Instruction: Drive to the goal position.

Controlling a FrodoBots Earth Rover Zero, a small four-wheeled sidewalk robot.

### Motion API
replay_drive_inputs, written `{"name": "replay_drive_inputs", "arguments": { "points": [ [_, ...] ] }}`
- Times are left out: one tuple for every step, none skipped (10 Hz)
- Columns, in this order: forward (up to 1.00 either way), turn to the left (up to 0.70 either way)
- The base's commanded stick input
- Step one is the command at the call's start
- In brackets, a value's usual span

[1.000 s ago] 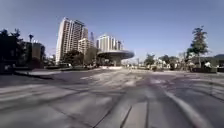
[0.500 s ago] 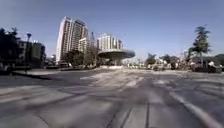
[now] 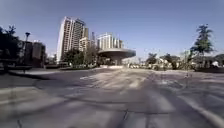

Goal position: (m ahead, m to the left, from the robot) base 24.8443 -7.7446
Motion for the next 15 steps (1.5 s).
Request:
{"name": "replay_drive_inputs", "arguments": {
  "points": [
    [0.7,0.0],
    [0.7,0.0],
    [0.7,0.0],
    [0.7,0.0],
    [0.7,0.0],
    [0.7,0.0],
    [0.7,0.0],
    [0.7,0.0],
    [0.7,0.0],
    [0.7,0.0],
    [0.7,0.0],
    [0.7,0.0],
    [0.7,0.0],
    [0.7,0.0],
    [0.7,0.0]
  ]
}}
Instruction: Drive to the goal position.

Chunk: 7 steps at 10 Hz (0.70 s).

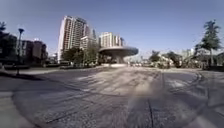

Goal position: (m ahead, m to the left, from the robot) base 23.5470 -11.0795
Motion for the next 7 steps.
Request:
{"name": "replay_drive_inputs", "arguments": {
  "points": [
    [0.7,0.0],
    [0.7,0.0],
    [0.7,0.0],
    [0.7,0.0],
    [0.7,0.0],
    [0.7,0.0],
    [0.7,0.0]
  ]
}}
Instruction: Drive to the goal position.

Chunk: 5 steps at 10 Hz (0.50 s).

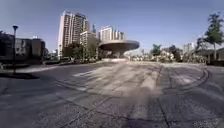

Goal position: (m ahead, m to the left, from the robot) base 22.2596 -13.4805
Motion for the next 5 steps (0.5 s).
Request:
{"name": "replay_drive_inputs", "arguments": {
  "points": [
    [0.7,0.0],
    [0.7,0.0],
    [0.7,0.0],
    [0.7,0.0],
    [0.7,0.0]
  ]
}}
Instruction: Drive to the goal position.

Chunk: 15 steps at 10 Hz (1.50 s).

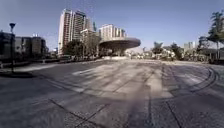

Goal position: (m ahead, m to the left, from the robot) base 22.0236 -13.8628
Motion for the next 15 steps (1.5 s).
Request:
{"name": "replay_drive_inputs", "arguments": {
  "points": [
    [0.7,0.0],
    [0.7,0.0],
    [0.7,0.0],
    [0.7,0.0],
    [0.7,0.0],
    [0.7,0.0],
    [0.7,0.0],
    [0.7,0.0],
    [0.7,0.0],
    [0.7,0.0],
    [0.7,0.0],
    [0.7,0.0],
    [0.7,0.0],
    [0.7,0.0],
    [0.7,0.0]
  ]
}}
